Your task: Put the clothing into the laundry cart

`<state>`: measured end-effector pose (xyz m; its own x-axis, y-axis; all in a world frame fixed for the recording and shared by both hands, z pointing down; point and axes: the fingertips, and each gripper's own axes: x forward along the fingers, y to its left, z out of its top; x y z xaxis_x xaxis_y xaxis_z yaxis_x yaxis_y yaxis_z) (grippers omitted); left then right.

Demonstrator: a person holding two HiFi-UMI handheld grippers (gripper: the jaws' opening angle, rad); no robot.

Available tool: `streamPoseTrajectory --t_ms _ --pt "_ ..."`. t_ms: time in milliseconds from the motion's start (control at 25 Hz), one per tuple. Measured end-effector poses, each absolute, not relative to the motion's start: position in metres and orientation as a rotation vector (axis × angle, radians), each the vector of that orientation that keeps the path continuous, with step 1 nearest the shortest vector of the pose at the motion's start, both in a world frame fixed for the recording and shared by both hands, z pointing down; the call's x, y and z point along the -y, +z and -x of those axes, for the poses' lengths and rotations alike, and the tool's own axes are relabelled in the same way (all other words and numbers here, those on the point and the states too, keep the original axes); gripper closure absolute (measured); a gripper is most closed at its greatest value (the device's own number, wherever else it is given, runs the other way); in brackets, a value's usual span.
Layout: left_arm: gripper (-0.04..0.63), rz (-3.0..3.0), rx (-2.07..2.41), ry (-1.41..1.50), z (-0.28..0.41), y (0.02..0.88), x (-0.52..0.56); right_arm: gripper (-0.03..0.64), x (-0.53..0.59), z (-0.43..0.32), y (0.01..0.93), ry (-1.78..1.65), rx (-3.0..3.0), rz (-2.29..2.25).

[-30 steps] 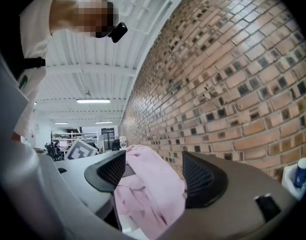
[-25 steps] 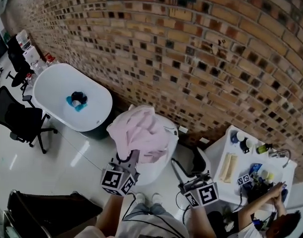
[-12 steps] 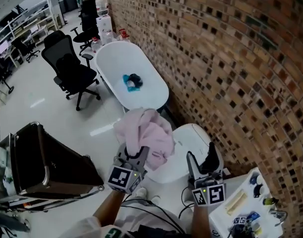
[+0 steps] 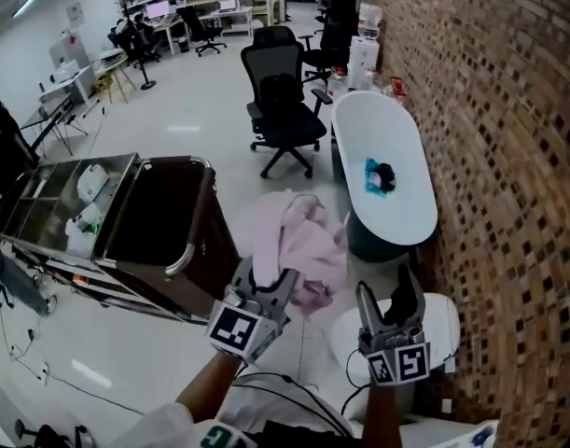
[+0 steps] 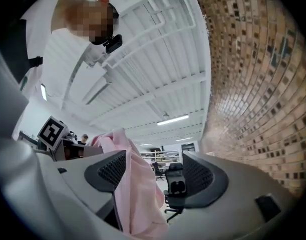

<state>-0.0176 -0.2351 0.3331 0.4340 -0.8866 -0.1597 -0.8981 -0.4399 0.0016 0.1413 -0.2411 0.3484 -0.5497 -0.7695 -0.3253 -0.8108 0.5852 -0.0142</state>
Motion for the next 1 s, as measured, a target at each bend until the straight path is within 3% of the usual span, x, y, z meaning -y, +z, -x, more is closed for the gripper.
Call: streamPoseTrajectory --t_ms 440,600,880,1000 --pt "0.519 2.131 -2.103 0.191 0.296 0.305 0.187 0.253 0.243 0.101 0.321 0.216 -2.669 0.797" --pt "0.512 2.126 -2.321 0.056 0.377 0.343 0.192 0.253 0.231 0.16 0.325 0.207 -2.701 0.688" --pt "0.485 2.178 -2.578 -0.161 0.429 0.446 0.196 0.253 0.222 0.227 0.34 0.134 -2.779 0.48" --pt "0.407 2.169 -2.651 -0.145 0.44 0.464 0.188 0.253 0.226 0.243 0.345 0.113 -2.8 0.395"
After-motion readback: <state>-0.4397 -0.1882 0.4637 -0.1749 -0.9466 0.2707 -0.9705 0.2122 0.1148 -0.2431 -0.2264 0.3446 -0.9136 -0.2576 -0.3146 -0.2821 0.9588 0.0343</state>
